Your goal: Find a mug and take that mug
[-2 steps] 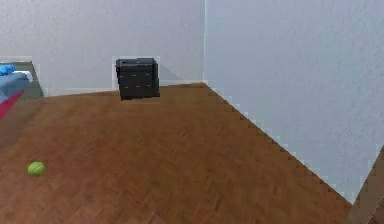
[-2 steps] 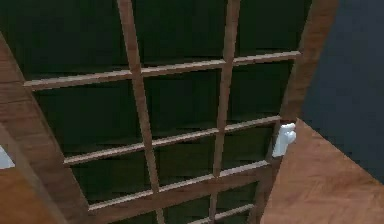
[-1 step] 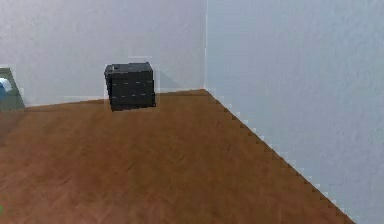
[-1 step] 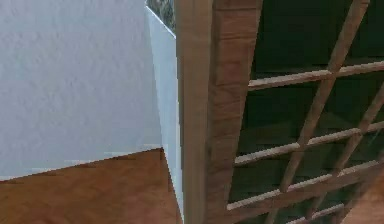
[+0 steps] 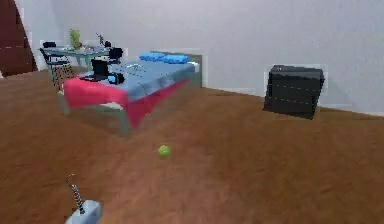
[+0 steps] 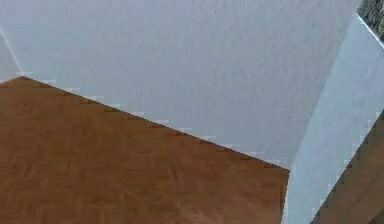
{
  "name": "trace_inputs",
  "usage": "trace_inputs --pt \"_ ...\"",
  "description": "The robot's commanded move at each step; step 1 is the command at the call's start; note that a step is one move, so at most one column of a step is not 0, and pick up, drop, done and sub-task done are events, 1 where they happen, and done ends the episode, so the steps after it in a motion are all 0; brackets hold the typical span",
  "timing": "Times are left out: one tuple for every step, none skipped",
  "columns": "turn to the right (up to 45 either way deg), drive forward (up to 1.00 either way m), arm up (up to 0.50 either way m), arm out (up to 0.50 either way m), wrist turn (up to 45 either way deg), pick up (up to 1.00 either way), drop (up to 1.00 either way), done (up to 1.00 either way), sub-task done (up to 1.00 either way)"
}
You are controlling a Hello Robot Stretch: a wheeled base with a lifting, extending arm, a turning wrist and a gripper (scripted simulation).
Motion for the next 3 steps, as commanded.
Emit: trace_inputs --pt "-45.0 0.0 0.0 0.0 0.0 0.0 0.0 0.0 0.0" --pt "0.0 1.0 0.0 0.0 0.0 0.0 0.0 0.0 0.0" --pt "0.0 1.0 0.0 0.0 0.0 0.0 0.0 0.0 0.0"
